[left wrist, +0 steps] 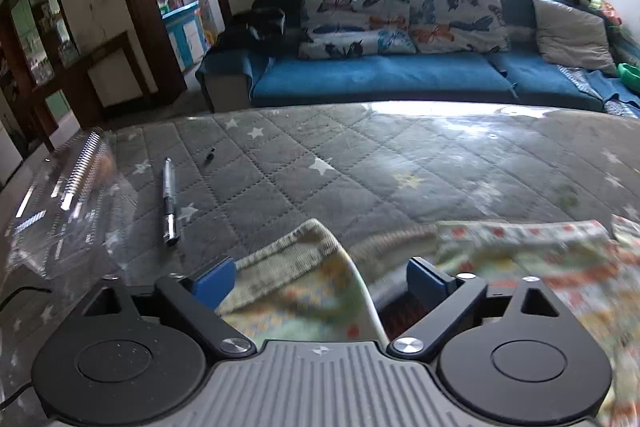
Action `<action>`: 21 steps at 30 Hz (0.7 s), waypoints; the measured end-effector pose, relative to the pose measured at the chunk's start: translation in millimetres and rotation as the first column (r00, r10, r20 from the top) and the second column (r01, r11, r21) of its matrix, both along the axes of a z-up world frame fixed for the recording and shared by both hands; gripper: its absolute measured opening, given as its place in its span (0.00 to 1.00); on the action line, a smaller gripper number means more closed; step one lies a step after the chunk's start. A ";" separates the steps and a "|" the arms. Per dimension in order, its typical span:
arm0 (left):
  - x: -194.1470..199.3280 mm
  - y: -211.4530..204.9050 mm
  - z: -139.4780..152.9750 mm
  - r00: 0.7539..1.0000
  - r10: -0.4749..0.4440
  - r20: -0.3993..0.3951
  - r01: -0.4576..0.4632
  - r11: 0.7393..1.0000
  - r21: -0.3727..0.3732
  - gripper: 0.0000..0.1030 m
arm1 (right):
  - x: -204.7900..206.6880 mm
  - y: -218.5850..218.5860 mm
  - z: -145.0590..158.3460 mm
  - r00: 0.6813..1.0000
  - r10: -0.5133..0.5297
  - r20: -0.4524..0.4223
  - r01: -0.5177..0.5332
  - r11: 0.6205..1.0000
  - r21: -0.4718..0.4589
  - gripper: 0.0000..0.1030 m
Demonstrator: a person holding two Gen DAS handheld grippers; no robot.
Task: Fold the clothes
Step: 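Grasp the corduroy sleeve cuff with the left tool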
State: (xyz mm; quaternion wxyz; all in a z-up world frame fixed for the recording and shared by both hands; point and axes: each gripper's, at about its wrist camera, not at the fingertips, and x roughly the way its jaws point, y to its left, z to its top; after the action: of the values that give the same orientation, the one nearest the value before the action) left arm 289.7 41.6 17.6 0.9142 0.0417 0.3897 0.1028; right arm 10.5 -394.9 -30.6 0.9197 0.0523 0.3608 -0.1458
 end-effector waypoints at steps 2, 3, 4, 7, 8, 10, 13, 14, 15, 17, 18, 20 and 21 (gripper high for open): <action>12.5 3.6 -5.4 1.000 0.013 -0.017 -0.013 1.000 0.009 0.86 | 0.0 0.1 0.0 1.000 -0.001 0.001 0.001 1.000 0.001 0.50; 15.9 5.1 -7.9 0.999 0.022 -0.024 -0.021 1.000 0.020 0.83 | 0.1 0.2 0.0 1.000 -0.002 0.001 0.002 1.000 0.002 0.50; 18.1 6.7 -10.4 0.999 0.020 -0.035 -0.019 0.999 0.027 0.81 | 0.2 0.3 0.0 1.000 -0.002 0.001 0.002 1.000 0.002 0.51; 21.2 12.6 -18.6 0.997 0.026 -0.067 -0.023 0.999 0.038 0.73 | 0.6 1.1 -0.4 1.000 -0.004 0.002 0.004 1.000 0.001 0.51; 20.4 15.9 -20.1 0.997 0.027 -0.068 -0.025 0.999 0.027 0.72 | 0.7 1.1 -0.4 1.000 -0.005 0.002 0.005 1.000 0.001 0.51; 16.7 21.2 -19.0 0.998 0.026 -0.062 -0.025 1.000 0.005 0.68 | 0.7 1.3 -0.6 1.000 -0.006 0.003 0.006 1.000 0.001 0.51; 10.4 27.3 -16.2 0.998 0.024 -0.056 -0.025 1.000 -0.017 0.37 | 0.6 1.3 -0.9 1.000 -0.007 0.003 0.007 1.000 0.000 0.52; 8.1 30.2 -15.3 0.998 0.026 -0.055 -0.028 0.999 -0.027 0.26 | 0.7 1.3 -1.0 1.000 -0.007 0.003 0.007 1.000 -0.001 0.52; 5.4 33.3 -14.3 0.998 0.029 -0.053 -0.031 0.999 -0.037 0.18 | 0.8 1.6 -1.1 1.000 -0.007 0.003 0.007 1.000 -0.002 0.52; -6.2 43.0 -8.7 0.999 0.044 -0.029 -0.045 0.997 -0.059 0.12 | 0.9 1.6 -1.3 1.000 -0.007 0.003 0.007 1.000 -0.004 0.52; -12.0 47.9 -6.0 0.999 0.051 -0.018 -0.052 0.996 -0.070 0.09 | 0.9 1.2 -1.4 1.000 -0.009 0.004 0.009 1.000 -0.002 0.52; -27.7 58.4 0.8 0.998 0.068 0.007 -0.068 0.994 -0.088 0.07 | 1.4 1.0 -1.3 1.000 -0.008 0.003 0.008 1.000 -0.004 0.53; -36.8 64.1 4.6 0.997 0.078 0.019 -0.076 0.992 -0.096 0.05 | 1.6 1.1 -1.6 1.000 -0.008 0.004 0.008 1.000 -0.007 0.53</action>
State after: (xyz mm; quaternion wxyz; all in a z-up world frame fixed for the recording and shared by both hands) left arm 252.8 105.7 22.2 0.9149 -0.0181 0.3850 0.1199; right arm 12.1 -393.8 -32.2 0.9201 0.0508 0.3582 -0.1504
